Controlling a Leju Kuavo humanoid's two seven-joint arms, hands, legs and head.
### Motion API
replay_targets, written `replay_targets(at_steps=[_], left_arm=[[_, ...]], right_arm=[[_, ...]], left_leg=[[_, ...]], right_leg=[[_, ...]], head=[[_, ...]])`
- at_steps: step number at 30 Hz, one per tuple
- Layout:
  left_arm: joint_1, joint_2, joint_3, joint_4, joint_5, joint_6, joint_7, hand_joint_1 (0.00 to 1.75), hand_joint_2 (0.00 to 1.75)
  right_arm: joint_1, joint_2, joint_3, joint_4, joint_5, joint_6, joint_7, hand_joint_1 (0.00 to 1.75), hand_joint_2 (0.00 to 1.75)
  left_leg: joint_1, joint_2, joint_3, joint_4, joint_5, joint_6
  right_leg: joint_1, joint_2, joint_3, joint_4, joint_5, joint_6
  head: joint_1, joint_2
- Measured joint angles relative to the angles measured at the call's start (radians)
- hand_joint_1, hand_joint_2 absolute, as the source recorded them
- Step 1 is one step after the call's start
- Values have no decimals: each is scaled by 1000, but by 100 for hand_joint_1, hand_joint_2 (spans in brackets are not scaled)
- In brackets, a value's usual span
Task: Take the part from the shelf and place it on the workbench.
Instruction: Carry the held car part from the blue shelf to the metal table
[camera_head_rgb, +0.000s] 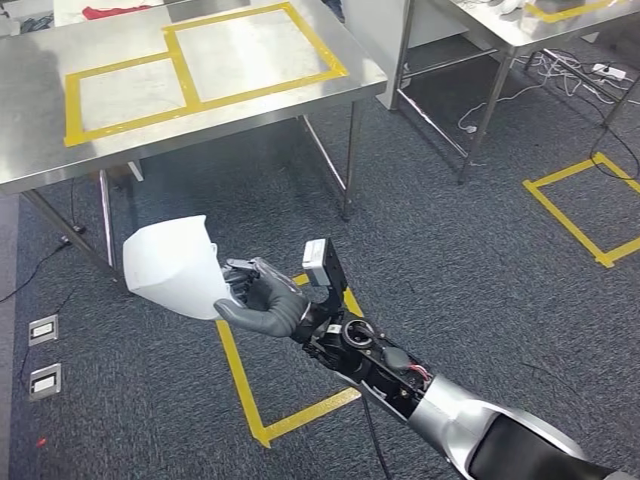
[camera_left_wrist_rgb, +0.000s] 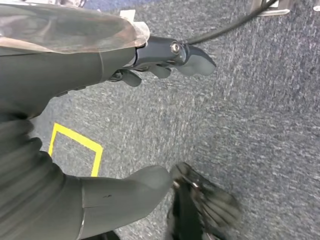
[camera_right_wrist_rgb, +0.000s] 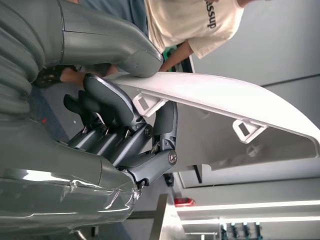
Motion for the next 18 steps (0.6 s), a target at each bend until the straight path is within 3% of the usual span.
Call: replay_targets(at_steps=[1,2,4,6,10,11,14,15,16,17,18], left_arm=[[2,0,0,0,0,0,0,0,175],[3,1,0,0,1,0,0,0,175],[4,3,0,0,1,1,0,0,175],[3,4,0,0,1,1,0,0,175],[0,1,0,0,1,1,0,0,175],[-1,1,0,0,1,1,0,0,175],[-1,2,0,0,0,1,0,0,175],[0,2,0,0,0,2,0,0,175],[1,2,0,0,0,2,0,0,175],[1,1,0,0,0,2,0,0,175],[2,1,0,0,0,2,0,0,175]], right_arm=[[2,0,0,0,0,-1,1,175,175],[4,0,0,0,0,-2,1,175,175],[5,0,0,-1,0,-3,2,175,175],[5,0,0,-2,0,-5,2,175,175],[4,0,-1,-6,0,-6,2,175,175],[3,0,-2,-7,0,-6,1,175,175],[6,-1,-2,-9,0,-9,1,175,175],[8,-2,-2,-9,0,-11,1,175,175],[9,-3,-2,-9,0,-13,1,175,175],[10,-3,-3,-9,0,-13,1,175,175],[10,-4,-3,-9,0,-14,1,175,175]], left_leg=[[2,0,-11,-12,13,-1],[3,0,-4,-62,51,0],[4,-4,30,-205,156,5],[1,-9,50,-284,209,14],[4,-7,73,-296,203,36],[5,-6,81,-296,199,40],[6,-4,100,-297,181,47],[6,-4,109,-297,173,46],[6,-4,120,-297,165,44],[7,-4,133,-297,156,42],[8,-4,146,-297,146,39]], right_leg=[[-1,7,9,0,-7,1],[-1,12,20,0,-16,4],[-2,20,41,2,-34,11],[0,25,49,3,-50,22],[2,17,48,38,-74,42],[2,8,27,80,-91,47],[-5,-9,-92,281,-165,59],[-7,-10,-123,318,-178,61],[-9,-11,-135,316,-171,62],[-10,-12,-131,278,-142,62],[-11,-14,-113,212,-92,61]], head=[[-1,0],[-3,0],[-7,0],[-10,0],[-2,0],[2,0],[12,0],[15,0],[18,0],[21,0],[24,0]])
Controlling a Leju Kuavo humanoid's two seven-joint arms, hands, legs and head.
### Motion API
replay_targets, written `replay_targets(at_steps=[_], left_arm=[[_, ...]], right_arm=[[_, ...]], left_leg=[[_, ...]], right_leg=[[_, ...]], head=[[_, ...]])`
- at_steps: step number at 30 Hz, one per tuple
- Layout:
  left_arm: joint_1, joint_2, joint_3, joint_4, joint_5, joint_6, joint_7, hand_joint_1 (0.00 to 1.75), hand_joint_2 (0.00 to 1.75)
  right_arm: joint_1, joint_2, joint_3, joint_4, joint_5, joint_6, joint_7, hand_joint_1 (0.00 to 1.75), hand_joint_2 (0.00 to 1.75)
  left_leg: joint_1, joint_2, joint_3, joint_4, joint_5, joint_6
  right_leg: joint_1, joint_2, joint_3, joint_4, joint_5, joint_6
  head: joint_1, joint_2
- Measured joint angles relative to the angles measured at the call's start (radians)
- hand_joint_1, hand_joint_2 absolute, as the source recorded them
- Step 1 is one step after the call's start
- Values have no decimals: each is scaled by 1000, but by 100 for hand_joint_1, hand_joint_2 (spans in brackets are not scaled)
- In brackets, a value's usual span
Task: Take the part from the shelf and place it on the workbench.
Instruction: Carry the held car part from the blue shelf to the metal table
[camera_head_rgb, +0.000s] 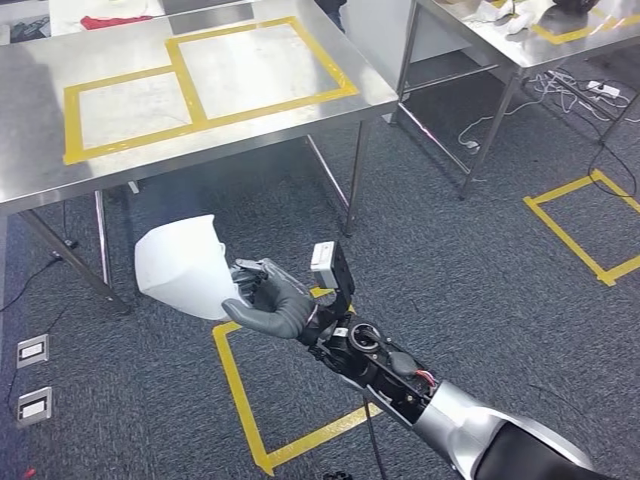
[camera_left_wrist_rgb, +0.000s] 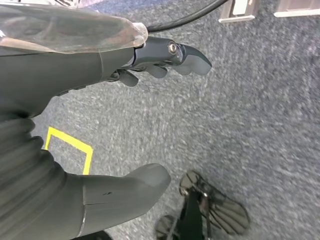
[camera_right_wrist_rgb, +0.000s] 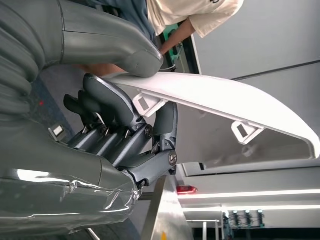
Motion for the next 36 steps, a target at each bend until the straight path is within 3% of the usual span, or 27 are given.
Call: replay_targets(at_steps=[1,3,7,9,11,12,13,14,16,18,21,23,26,28,29,32,34,36], left_arm=[[0,0,0,0,0,0,0,0,175],[-1,-1,0,0,0,0,0,0,175],[-3,0,0,0,-1,1,0,0,175],[-5,0,0,0,-2,1,0,0,175],[-6,0,0,0,-3,1,0,0,175],[-5,-1,0,0,-3,1,0,0,175],[-3,-1,0,0,-3,1,0,0,175],[-2,0,0,0,-3,1,0,0,175],[0,2,0,0,-3,1,0,0,175],[-1,7,0,0,-3,1,0,0,175],[-2,6,0,0,-3,1,0,0,175],[-2,4,0,0,-3,1,0,0,175],[-4,3,0,0,-4,1,0,0,175],[-2,3,0,0,-5,-1,0,0,175],[-1,2,0,0,-6,-2,0,0,175],[0,2,0,0,-9,-5,-1,0,175],[-3,2,0,0,-10,-6,-1,0,175],[-4,2,0,0,-11,-6,-2,0,175]], right_arm=[[0,-1,-1,0,0,0,-1,175,175],[0,-2,-4,0,0,0,-2,175,175],[0,-3,-6,-2,2,0,-4,175,175],[-1,-3,-7,-2,2,0,-5,175,175],[1,-3,-7,-2,3,0,-5,175,175],[2,-3,-7,-2,4,0,-5,175,175],[3,-3,-7,-2,5,0,-5,175,175],[4,-3,-7,-2,7,0,-5,175,175],[4,-3,-8,-2,13,-1,-4,175,175],[3,-3,-7,-2,19,0,-2,175,175],[1,-3,-7,-2,26,1,0,175,175],[-2,-3,-7,-2,30,2,1,175,175],[-3,-3,-7,-2,34,2,3,175,175],[2,-4,-7,-2,37,1,5,175,175],[3,-4,-7,-2,39,1,7,175,175],[4,-8,-7,-2,45,0,12,175,175],[5,-11,-6,-1,48,-1,15,175,175],[5,-11,-6,-2,51,-2,18,175,175]], left_leg=[[-1,0,12,1,-10,-4],[-3,0,25,1,-26,-15],[-4,3,32,22,-39,-37],[-2,3,-22,120,-61,-43],[-2,3,-116,256,-109,-47],[-3,3,-153,296,-127,-47],[-4,2,-173,301,-126,-43],[-6,2,-175,270,-101,-36],[-18,1,-139,131,3,-12],[-30,-4,-108,28,63,9],[-30,-9,-85,-3,66,21],[-22,-7,-65,-11,65,27],[-18,-6,-47,-13,53,29],[-14,-6,-32,-12,40,24],[-10,-7,-22,-12,31,20],[-1,-8,9,-8,5,3],[-2,-9,12,-3,-6,-11],[-3,-8,14,-2,-11,-24]], right_leg=[[0,-4,17,-74,55,-2],[3,-9,42,-171,114,-13],[3,-2,70,-194,117,-40],[1,1,87,-199,112,-48],[4,3,96,-200,101,-55],[7,6,102,-200,95,-57],[11,9,110,-200,87,-59],[15,12,121,-200,80,-60],[22,15,144,-201,63,-61],[27,18,158,-202,48,-58],[30,20,170,-195,36,-46],[30,16,159,-154,12,-33],[15,8,59,27,-63,-10],[2,5,2,96,-80,2],[-4,3,-3,78,-59,8],[-16,-2,42,-113,77,21],[-15,-3,60,-183,110,6],[-12,1,69,-189,103,-20]], head=[[3,0],[4,0],[-5,0],[-15,0],[-24,0],[-25,0],[-26,0],[-27,0],[-30,0],[-31,0],[-31,0],[-26,0],[-16,0],[-12,0],[-10,0],[-2,0],[0,0],[-2,0]])
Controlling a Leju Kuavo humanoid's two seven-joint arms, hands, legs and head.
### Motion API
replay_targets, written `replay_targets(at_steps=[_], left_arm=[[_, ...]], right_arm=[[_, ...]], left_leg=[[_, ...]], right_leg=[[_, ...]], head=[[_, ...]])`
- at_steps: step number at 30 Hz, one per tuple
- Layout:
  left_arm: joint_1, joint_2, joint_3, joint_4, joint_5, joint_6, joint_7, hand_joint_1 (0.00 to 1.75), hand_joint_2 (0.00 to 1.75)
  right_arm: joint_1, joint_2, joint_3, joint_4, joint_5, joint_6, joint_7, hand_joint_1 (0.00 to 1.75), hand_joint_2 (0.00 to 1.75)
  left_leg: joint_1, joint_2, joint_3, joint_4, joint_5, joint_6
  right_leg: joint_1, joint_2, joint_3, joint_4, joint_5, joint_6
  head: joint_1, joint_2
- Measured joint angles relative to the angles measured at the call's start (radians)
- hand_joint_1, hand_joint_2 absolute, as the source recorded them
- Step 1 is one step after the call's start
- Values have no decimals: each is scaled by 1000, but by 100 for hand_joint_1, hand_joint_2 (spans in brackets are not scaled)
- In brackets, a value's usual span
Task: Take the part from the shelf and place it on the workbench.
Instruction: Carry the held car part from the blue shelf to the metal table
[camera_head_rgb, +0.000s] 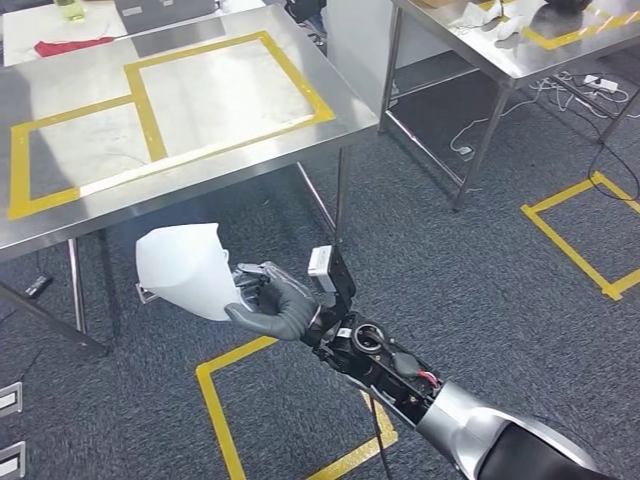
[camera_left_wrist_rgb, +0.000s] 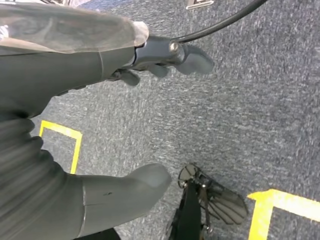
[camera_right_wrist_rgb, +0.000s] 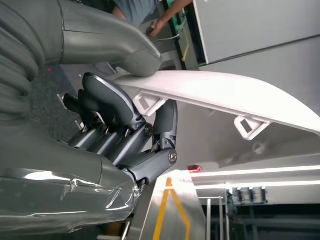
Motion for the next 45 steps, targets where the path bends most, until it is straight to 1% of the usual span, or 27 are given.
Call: replay_targets(at_steps=[2,3,6,7,8,9,11,13,17,19,21,22,23,24,26,28,31,33,34,36,37,38,39,41,42,43,45], left_arm=[[-1,0,0,0,0,-1,-1,0,175],[-2,0,0,0,-1,-1,-1,0,175],[-3,-1,0,0,-1,-1,-1,0,175],[-1,-1,0,0,-1,-1,-1,0,175],[2,-1,0,0,-1,-1,-1,0,175],[3,-1,0,0,-1,-1,-1,0,175],[4,1,0,0,-1,-1,-1,0,175],[2,4,0,0,-1,-1,-1,0,175],[1,1,0,0,0,-1,-1,0,175],[1,1,0,0,0,-1,-1,0,175],[0,1,0,0,0,-1,-1,0,175],[1,1,0,0,0,-1,-1,0,175],[2,0,0,0,0,-1,-1,0,175],[3,0,0,0,0,-1,-1,0,175],[5,-1,0,0,0,-1,-1,0,175],[2,-2,0,0,0,-1,-1,0,175],[-1,-1,0,0,-1,-1,0,0,175],[-2,0,0,0,-3,-1,0,0,175],[-3,0,0,0,-4,-1,0,0,175],[-3,0,0,0,-6,-1,0,0,175],[-1,0,0,0,-7,-1,0,0,175],[1,0,0,0,-7,-1,0,0,175],[2,0,0,0,-7,-1,0,0,175],[3,2,-1,0,-7,-1,0,0,175],[3,3,-1,0,-7,-1,0,0,175],[1,4,-1,0,-7,-1,0,0,175],[-1,5,-1,0,-7,-1,0,0,175]], right_arm=[[-1,0,0,-1,2,0,1,175,175],[-2,0,0,-2,2,0,1,175,175],[-4,0,1,-1,5,-2,2,175,175],[-3,-1,1,-1,7,-3,2,175,175],[-3,-1,1,0,9,-5,2,175,175],[-3,-1,1,0,14,-6,2,175,175],[-4,-1,1,0,25,-9,4,175,175],[-5,-1,1,0,34,-13,6,175,175],[-7,-1,2,-1,45,-19,9,175,175],[-8,-1,2,-3,47,-20,9,175,175],[-6,-1,2,-5,48,-21,9,175,175],[-4,-2,2,-5,48,-22,9,175,175],[-2,-2,2,-5,48,-22,9,175,175],[-1,-2,2,-5,49,-22,9,175,175],[0,-2,2,-5,49,-22,9,175,175],[-1,-2,2,-6,49,-23,9,175,175],[0,-3,2,-9,50,-25,10,175,175],[-1,-3,2,-12,50,-27,10,175,175],[-1,-4,2,-14,50,-28,10,175,175],[1,-4,2,-15,50,-29,10,175,175],[3,-4,2,-15,50,-30,10,175,175],[4,-4,2,-15,50,-31,10,175,175],[5,-5,2,-15,51,-31,10,175,175],[6,-5,2,-16,51,-33,10,175,175],[5,-6,2,-17,51,-34,10,175,175],[5,-6,2,-19,51,-35,10,175,175],[6,-6,2,-22,51,-37,11,175,175]], left_leg=[[2,1,-8,31,-9,-8],[3,1,-31,76,-20,-11],[4,1,-162,269,-78,-18],[3,1,-194,298,-84,-18],[3,1,-205,288,-70,-14],[2,1,-198,242,-36,-9],[-3,1,-155,98,61,6],[-11,0,-126,13,99,16],[-10,-1,-96,-7,86,32],[-6,-1,-79,-10,78,42],[-6,-1,-71,-10,67,45],[-6,-2,-64,-10,61,44],[-5,-3,-55,-9,54,42],[-4,-4,-44,-9,46,39],[-2,-6,-21,-7,28,30],[-3,-9,-14,-2,14,19],[-5,-9,-14,9,3,3],[-3,-5,-33,57,-14,-6],[-3,-3,-64,112,-32,-10],[-2,-1,-152,249,-75,-16],[-2,-1,-189,295,-85,-16],[-2,-1,-209,306,-75,-14],[-3,-1,-209,277,-44,-10],[-7,1,-168,143,49,4],[-12,4,-146,81,72,11],[-16,6,-130,39,83,18],[-21,6,-117,12,69,27]], right_leg=[[-2,2,17,-6,-2,-15],[-3,3,26,-9,-5,-20],[3,3,44,-11,-20,-32],[5,5,52,-11,-27,-34],[7,7,62,-11,-36,-35],[9,9,74,-11,-44,-35],[13,11,97,-12,-62,-33],[15,13,109,-14,-77,-26],[18,9,112,28,-96,-5],[15,4,61,128,-139,4],[12,3,-23,264,-193,12],[9,3,-55,303,-205,16],[7,2,-70,306,-194,18],[5,2,-67,270,-161,20],[2,1,-32,132,-57,21],[2,1,-2,29,-11,11],[3,3,14,8,-15,-17],[1,3,27,6,-21,-28],[0,2,32,5,-25,-32],[3,1,41,5,-35,-38],[5,1,46,5,-41,-39],[6,2,54,5,-48,-40],[8,2,64,5,-56,-40],[9,2,87,4,-73,-38],[11,2,95,4,-80,-35],[12,2,99,2,-87,-31],[15,0,107,3,-92,-20]], head=[[-7,0],[-13,0],[-27,0],[-28,0],[-29,0],[-29,0],[-31,0],[-33,0],[-29,0],[-23,0],[-17,0],[-14,0],[-11,0],[-8,0],[-2,0],[2,0],[-4,0],[-13,0],[-18,0],[-27,0],[-28,0],[-29,0],[-29,0],[-31,0],[-32,0],[-34,0],[-36,0]])
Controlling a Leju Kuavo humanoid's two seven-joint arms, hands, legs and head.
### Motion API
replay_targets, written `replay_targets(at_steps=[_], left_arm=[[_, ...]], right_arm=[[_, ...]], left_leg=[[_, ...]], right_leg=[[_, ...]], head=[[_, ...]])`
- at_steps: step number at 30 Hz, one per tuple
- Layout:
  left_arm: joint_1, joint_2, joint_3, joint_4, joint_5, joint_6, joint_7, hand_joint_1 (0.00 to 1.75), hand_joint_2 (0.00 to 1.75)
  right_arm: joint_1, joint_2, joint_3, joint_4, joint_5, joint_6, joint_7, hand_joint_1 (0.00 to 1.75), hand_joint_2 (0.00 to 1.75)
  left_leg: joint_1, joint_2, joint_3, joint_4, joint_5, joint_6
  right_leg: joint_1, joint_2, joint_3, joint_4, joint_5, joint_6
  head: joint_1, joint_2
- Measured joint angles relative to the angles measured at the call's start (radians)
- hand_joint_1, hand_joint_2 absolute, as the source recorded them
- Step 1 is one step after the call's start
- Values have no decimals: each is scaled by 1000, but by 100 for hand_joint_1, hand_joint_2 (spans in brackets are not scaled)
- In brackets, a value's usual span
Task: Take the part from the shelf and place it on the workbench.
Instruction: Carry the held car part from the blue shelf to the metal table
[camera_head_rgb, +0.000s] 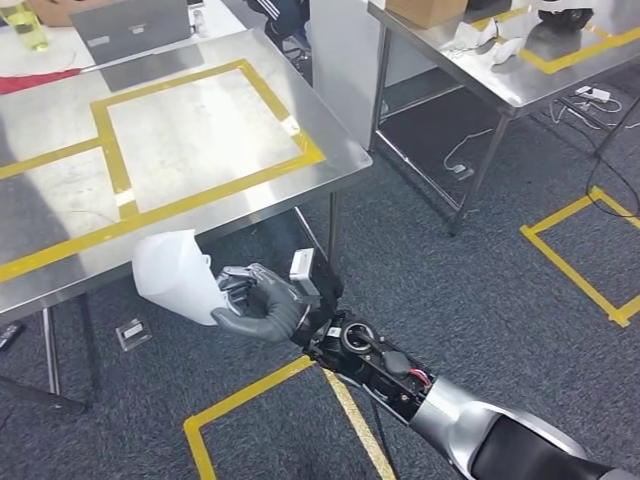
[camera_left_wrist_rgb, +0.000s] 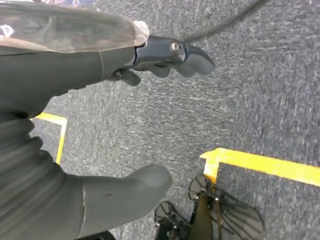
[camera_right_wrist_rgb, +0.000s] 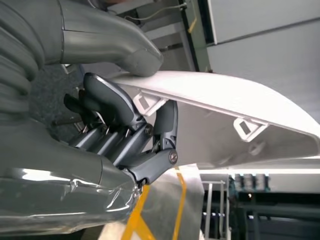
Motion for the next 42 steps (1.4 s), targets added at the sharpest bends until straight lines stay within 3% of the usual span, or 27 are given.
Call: replay_targets(at_steps=[3,4,7,8,9,10,12,13,17,19,22,23,24,25,27,29,32,34,35,37,38,39,40,42], left_arm=[[2,-2,0,0,3,0,1,0,175],[2,-2,0,0,3,0,1,0,175],[0,-3,0,0,5,1,1,0,175],[2,-3,0,0,6,2,1,0,175],[3,-3,0,0,6,2,1,0,175],[5,-3,0,0,7,2,1,0,175],[6,-5,0,0,8,3,2,0,175],[5,-6,0,0,8,3,2,0,175],[0,-7,0,0,9,4,2,0,175],[-1,-7,0,0,10,4,2,0,175],[-2,-6,0,0,9,6,0,0,175],[0,-6,0,0,9,6,-1,0,175],[1,-6,0,0,9,6,-2,0,175],[3,-5,0,0,9,6,-2,0,175],[3,-4,0,0,9,6,-3,0,175],[1,-3,0,0,9,7,-4,0,175],[-2,-4,0,0,6,8,-7,0,175],[-1,-5,0,0,3,7,-9,0,175],[-1,-5,0,0,1,6,-10,0,175],[-1,-4,0,0,-1,4,-10,0,175],[-1,-4,0,0,-2,2,-11,0,175],[-1,-3,0,0,-2,1,-11,0,175],[-1,-3,0,0,-2,1,-11,0,175],[-1,-3,0,0,-2,0,-11,0,175]], right_arm=[[-1,0,0,-3,0,2,0,175,175],[-3,0,0,-3,0,3,0,175,175],[-3,0,0,-3,0,7,0,175,175],[-1,0,0,-3,0,8,0,175,175],[0,0,0,-2,0,8,0,175,175],[1,-1,0,-2,0,9,0,175,175],[1,-1,0,-2,0,10,-1,175,175],[-1,-1,1,-1,0,10,-1,175,175],[-5,-2,1,-2,1,12,-2,175,175],[-8,-2,1,-3,3,12,-2,175,175],[-10,-2,2,-3,4,12,-2,175,175],[-10,-2,2,-3,4,11,-1,175,175],[-10,-2,2,-2,4,11,-1,175,175],[-10,-2,2,-2,4,11,-1,175,175],[-11,-2,2,-2,4,12,-1,175,175],[-13,-2,2,-2,4,12,-2,175,175],[-14,-2,2,-3,4,11,-4,175,175],[-17,-2,2,-3,4,10,-6,175,175],[-18,-2,1,-3,4,9,-7,175,175],[-19,-3,1,-3,5,6,-8,175,175],[-19,-4,1,-3,6,4,-8,175,175],[-19,-4,1,-3,7,2,-8,175,175],[-19,-5,1,-3,7,0,-8,175,175],[-22,-5,1,-3,7,-1,-8,175,175]], left_leg=[[6,-5,34,-13,-7,13],[7,-6,45,-16,-13,17],[7,-10,64,-16,-32,24],[7,-12,72,-15,-39,23],[7,-14,82,-14,-47,22],[7,-16,94,-13,-56,20],[8,-20,119,-12,-75,15],[8,-22,126,-12,-81,11],[10,-24,123,-5,-86,-8],[11,-18,92,58,-96,-18],[17,-10,-37,256,-156,-35],[19,-9,-73,296,-166,-38],[21,-8,-93,300,-156,-39],[22,-7,-91,264,-122,-38],[23,5,-47,119,-21,-33],[16,21,-12,13,20,-25],[12,16,-7,-2,18,-10],[15,8,-1,-5,15,0],[16,5,2,-7,14,5],[14,-2,6,-7,10,12],[13,-7,8,-7,8,14],[12,-12,11,-6,6,15],[10,-18,15,-6,5,15],[8,-30,23,-6,2,13]], right_leg=[[1,-3,2,33,-15,16],[0,-3,-19,78,-31,21],[-2,-4,-137,264,-101,30],[-2,-4,-164,290,-105,31],[-2,-4,-175,284,-89,30],[-2,-4,-165,233,-47,29],[0,-1,-122,93,43,26],[2,2,-102,35,66,22],[6,4,-75,-7,70,-5],[0,0,-58,-16,69,-12],[-2,-9,-43,-20,58,-18],[-2,-11,-38,-20,53,-18],[-2,-11,-32,-20,47,-18],[-3,-12,-25,-20,41,-17],[-3,-15,-8,-20,27,-12],[0,-19,-2,-19,16,-3],[5,-26,0,-18,0,12],[3,-25,-11,22,-31,22],[1,-21,-34,75,-60,26],[1,-16,-109,224,-125,29],[1,-15,-143,281,-140,30],[1,-14,-162,306,-136,29],[1,-13,-161,286,-110,26],[3,-2,-108,145,-21,14]], head=[[7,0],[10,0],[19,0],[21,0],[24,0],[27,0],[30,0],[30,0],[30,0],[23,0],[11,0],[10,0],[9,0],[8,0],[6,0],[1,0],[2,0],[8,0],[13,0],[23,0],[26,0],[29,0],[32,0],[38,0]])
